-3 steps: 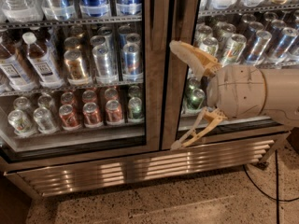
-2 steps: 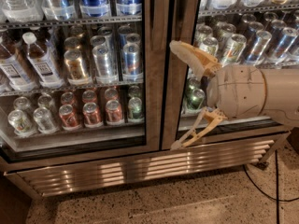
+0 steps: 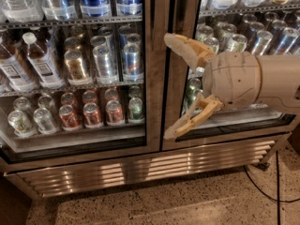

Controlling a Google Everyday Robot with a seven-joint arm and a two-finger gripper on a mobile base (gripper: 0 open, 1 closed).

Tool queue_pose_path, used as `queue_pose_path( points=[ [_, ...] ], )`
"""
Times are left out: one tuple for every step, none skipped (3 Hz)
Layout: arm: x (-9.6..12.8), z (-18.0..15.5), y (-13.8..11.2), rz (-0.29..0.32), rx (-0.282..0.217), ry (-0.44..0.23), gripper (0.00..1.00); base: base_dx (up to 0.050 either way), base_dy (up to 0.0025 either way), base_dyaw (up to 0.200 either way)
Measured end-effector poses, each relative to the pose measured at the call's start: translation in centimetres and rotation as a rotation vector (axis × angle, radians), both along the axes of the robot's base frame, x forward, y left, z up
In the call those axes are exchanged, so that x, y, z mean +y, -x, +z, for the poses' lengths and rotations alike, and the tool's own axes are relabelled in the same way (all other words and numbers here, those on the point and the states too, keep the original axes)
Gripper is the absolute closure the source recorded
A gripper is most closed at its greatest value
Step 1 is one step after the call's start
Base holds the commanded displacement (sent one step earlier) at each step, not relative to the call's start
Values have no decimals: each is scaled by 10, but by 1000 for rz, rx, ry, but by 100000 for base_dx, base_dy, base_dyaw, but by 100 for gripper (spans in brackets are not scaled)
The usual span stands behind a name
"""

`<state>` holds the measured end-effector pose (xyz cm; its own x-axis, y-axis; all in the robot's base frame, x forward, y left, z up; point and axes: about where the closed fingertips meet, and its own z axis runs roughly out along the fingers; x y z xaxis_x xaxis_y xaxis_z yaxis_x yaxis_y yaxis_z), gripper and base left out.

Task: Open right fridge door

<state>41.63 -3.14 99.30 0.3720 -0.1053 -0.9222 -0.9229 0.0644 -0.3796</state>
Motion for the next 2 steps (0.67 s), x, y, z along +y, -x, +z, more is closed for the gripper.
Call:
queue_pose_path(
  points=[
    [0, 10, -4, -30, 54, 8, 0, 0, 0, 0],
    [0, 10, -4, -30, 54, 8, 0, 0, 0, -19800]
  ],
)
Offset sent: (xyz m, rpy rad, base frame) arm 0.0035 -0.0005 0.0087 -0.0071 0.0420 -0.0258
